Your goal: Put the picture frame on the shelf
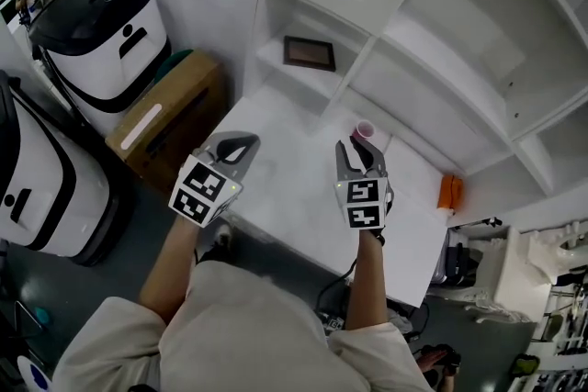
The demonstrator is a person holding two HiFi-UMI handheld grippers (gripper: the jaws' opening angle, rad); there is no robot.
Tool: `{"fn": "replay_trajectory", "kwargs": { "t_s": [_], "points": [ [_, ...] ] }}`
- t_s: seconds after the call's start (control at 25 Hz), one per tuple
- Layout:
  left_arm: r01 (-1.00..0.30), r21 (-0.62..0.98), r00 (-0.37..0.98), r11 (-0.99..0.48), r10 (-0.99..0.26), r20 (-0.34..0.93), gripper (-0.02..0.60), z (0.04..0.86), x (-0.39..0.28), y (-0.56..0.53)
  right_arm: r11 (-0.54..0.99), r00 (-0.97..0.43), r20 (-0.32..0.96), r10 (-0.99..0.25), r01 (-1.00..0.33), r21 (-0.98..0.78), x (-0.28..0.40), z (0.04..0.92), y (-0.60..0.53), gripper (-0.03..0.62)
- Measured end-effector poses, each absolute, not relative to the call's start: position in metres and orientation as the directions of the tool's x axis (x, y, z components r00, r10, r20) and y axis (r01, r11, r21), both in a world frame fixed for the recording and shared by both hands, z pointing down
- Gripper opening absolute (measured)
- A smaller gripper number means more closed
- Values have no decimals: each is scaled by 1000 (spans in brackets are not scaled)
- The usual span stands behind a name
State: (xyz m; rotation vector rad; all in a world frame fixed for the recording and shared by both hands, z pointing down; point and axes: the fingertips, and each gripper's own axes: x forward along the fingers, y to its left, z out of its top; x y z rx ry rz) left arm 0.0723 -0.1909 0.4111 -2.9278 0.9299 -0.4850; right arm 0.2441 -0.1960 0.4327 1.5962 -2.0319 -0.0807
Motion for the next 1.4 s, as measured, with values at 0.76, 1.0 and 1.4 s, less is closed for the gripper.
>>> {"fn": "replay_trajectory", "kwargs": {
  "t_s": [0.76,1.0,1.4],
  "points": [
    [-592,-178,761,-786,-618,197,2,372,89,-78,321,-260,220,-940,-893,316,220,363,-73,17],
    [-612,-174,757,-771,-635,152,2,355,83,-61,319,-277,177,-944,-902,291,213,344,-49,8],
    [-639,-168,745,-751,-658,105,2,341,76,-44,349,-315,157,-936,-892,289,203,332,-25,6]
  ]
}}
